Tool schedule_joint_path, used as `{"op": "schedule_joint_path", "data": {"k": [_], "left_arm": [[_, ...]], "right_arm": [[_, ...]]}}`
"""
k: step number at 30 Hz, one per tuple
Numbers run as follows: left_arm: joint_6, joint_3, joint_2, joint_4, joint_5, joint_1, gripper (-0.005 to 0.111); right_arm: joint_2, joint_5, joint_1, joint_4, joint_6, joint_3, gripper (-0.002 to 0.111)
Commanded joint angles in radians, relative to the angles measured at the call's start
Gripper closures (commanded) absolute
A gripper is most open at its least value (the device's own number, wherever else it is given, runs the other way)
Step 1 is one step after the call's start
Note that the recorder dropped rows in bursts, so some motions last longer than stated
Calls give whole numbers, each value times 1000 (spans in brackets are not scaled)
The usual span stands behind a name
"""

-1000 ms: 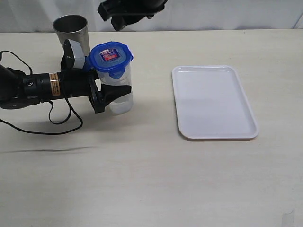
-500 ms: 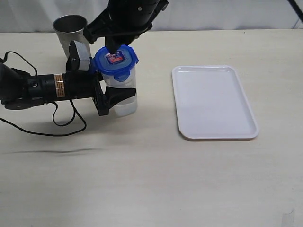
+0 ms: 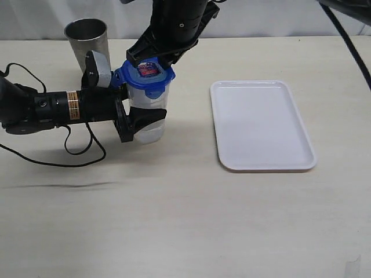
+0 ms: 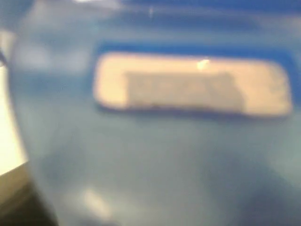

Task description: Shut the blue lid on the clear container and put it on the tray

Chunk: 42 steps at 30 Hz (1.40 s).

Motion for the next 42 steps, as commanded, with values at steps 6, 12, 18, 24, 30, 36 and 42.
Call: {"op": "schedule_joint_path", "data": {"k": [6,12,18,24,30,36,42], "left_arm": [[-74,-5,-54,-1,-52,-2,107],[-74,-5,-54,-1,-33,-2,107],[-74,-5,-54,-1,20,-2,107],[-70,-5,-52,1,13,-2,107],[-70,-5,-29,-13,20,-2,107],[-65,-5,-27,-11,16,-2,107],[-65,-5,-27,-11,18,-2,107]], "right_arm": [[36,44,-19,-21,5,7,90],[36,40,-19,-21,5,7,90],[36,61,-24,0,5,7,90],[21,55,-24,-2,5,7,79],[-29,40,-24,-2,5,7,71],[-62,43,-24,60,5,-36,71],[-41,40,45,165,-31,-139,71]]}}
